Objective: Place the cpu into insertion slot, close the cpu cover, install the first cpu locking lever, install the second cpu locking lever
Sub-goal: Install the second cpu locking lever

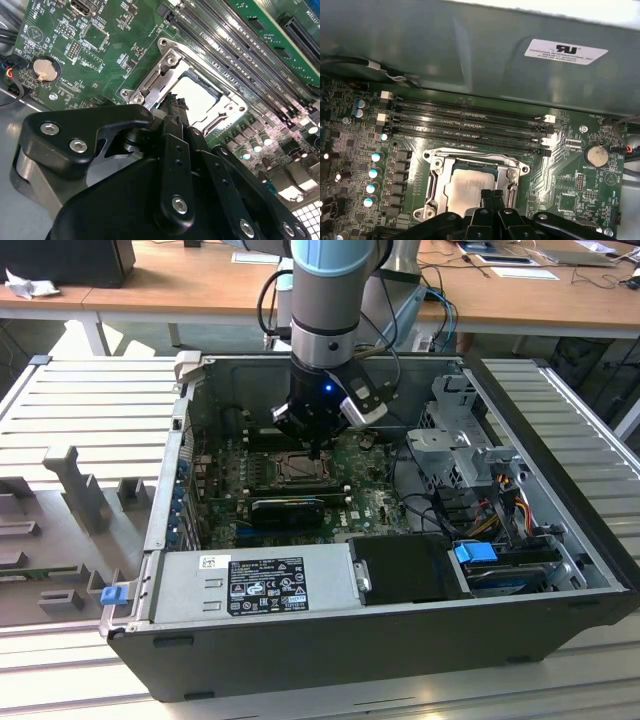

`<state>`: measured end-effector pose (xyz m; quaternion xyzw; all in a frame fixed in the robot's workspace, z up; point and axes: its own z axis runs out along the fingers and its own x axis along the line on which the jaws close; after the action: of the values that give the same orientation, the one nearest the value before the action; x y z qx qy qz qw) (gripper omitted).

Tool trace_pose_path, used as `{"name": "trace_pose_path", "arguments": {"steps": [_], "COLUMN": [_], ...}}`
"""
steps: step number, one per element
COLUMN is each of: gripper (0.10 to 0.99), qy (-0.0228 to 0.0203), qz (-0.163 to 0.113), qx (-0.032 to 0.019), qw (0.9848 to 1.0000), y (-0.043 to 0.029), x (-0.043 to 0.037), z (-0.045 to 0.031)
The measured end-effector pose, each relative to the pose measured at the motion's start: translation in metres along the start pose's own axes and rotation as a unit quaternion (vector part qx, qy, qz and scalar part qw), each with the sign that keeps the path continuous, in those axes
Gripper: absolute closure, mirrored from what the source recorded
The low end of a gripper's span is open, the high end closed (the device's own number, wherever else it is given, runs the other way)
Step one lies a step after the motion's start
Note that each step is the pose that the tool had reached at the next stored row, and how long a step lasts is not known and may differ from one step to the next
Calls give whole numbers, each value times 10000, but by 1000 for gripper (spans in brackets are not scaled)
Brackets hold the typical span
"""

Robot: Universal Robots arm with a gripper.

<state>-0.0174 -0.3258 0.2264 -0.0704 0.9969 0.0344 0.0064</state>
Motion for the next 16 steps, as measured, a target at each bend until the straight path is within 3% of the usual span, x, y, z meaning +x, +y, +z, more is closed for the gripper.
{"name": "trace_pose_path", "arguments": {"steps": [5, 7, 16], "gripper": [980, 980, 980], "qy": [-1, -1, 0], "qz": [-1, -2, -1], "qx": [-1, -2, -1], "qw": [10000, 10000, 10000], "y": [4, -2, -170], "x": [-2, -2, 22], "z": [-105, -110, -123]}}
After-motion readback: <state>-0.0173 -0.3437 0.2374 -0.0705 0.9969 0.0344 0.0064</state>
